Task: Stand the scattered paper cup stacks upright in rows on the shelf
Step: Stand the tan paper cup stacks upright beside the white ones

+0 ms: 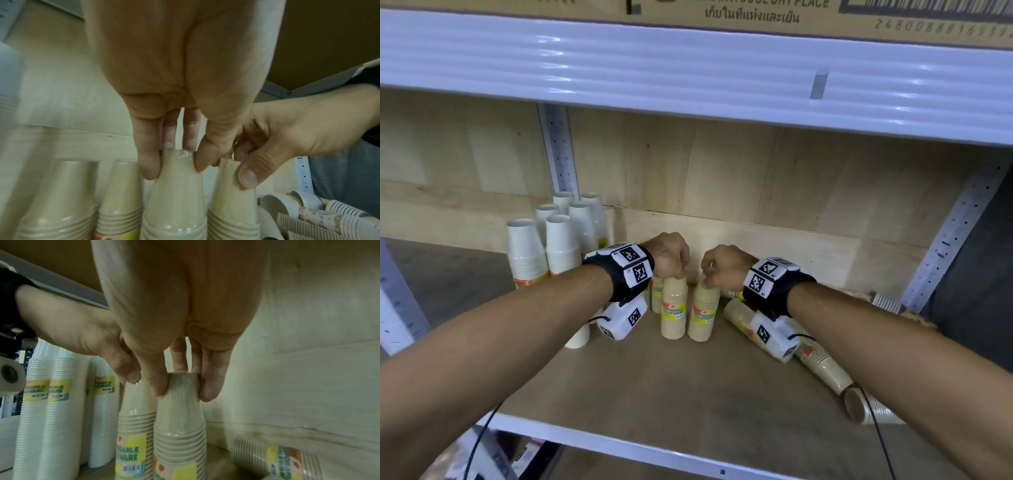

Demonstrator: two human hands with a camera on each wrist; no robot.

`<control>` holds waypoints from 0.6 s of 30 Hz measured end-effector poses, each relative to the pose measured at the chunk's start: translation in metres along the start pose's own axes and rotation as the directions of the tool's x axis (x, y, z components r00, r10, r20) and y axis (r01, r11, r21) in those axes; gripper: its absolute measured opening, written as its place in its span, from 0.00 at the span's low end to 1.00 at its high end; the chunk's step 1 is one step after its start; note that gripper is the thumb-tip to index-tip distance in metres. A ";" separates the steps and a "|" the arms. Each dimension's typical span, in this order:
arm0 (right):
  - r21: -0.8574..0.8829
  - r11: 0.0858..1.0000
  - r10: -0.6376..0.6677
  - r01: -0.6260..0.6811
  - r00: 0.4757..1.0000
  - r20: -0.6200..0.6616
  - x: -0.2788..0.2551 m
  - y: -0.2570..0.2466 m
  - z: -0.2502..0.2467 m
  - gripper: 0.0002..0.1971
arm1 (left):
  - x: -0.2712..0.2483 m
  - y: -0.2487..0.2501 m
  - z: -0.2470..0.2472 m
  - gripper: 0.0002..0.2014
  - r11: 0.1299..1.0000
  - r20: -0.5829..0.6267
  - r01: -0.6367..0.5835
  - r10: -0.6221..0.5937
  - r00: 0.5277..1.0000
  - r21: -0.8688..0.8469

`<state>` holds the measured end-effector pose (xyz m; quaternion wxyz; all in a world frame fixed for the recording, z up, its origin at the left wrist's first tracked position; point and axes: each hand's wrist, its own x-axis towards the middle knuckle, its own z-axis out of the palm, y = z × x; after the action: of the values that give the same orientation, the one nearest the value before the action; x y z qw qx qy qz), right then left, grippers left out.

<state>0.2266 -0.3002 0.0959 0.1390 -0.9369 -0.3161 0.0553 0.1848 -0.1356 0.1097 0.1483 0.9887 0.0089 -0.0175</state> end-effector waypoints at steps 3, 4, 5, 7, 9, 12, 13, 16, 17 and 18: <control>0.026 1.000 -0.011 0.012 1.000 -0.007 0.010 -0.013 0.005 0.17 | -0.006 -0.016 -0.005 0.16 0.999 -0.031 0.053 -0.053 0.998 0.005; 0.035 0.999 -0.021 0.021 1.000 -0.006 0.013 -0.017 0.007 0.17 | -0.008 -0.020 -0.006 0.16 0.997 -0.040 0.073 -0.073 0.997 0.010; 0.042 0.999 -0.029 0.030 1.000 -0.006 0.015 -0.022 0.009 0.17 | -0.010 -0.024 -0.007 0.17 0.996 -0.048 0.090 -0.089 0.995 0.012; 0.053 0.998 -0.045 0.046 0.999 -0.012 0.020 -0.031 0.012 0.15 | -0.014 -0.031 -0.009 0.17 0.994 -0.058 0.113 -0.112 0.992 0.009; 0.071 0.996 -0.057 0.058 0.998 -0.021 0.025 -0.039 0.016 0.15 | -0.017 -0.038 -0.009 0.18 0.992 -0.062 0.128 -0.128 0.990 -0.003; 0.077 0.995 -0.069 0.070 0.997 -0.014 0.032 -0.050 0.022 0.15 | -0.020 -0.047 -0.008 0.18 0.990 -0.059 0.143 -0.144 0.988 -0.006; 0.077 0.994 -0.077 0.078 0.997 -0.014 0.034 -0.052 0.024 0.16 | -0.021 -0.049 -0.008 0.17 0.989 -0.056 0.148 -0.147 0.988 0.002; 0.072 0.993 -0.096 0.096 0.995 -0.012 0.038 -0.059 0.029 0.15 | -0.023 -0.054 -0.006 0.16 0.985 -0.057 0.170 -0.169 0.984 0.014; 0.075 0.993 -0.095 0.096 0.995 -0.013 0.040 -0.060 0.031 0.14 | -0.024 -0.056 -0.004 0.16 0.984 -0.066 0.178 -0.176 0.982 0.017; 0.076 0.993 -0.090 0.091 0.996 -0.017 0.040 -0.060 0.032 0.14 | -0.024 -0.056 -0.002 0.16 0.983 -0.079 0.181 -0.179 0.981 0.019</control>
<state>0.2180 -0.2231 0.0819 0.1793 -0.9160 -0.3547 0.0550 0.1595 -0.0814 0.0964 0.1325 0.9857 0.1040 0.0071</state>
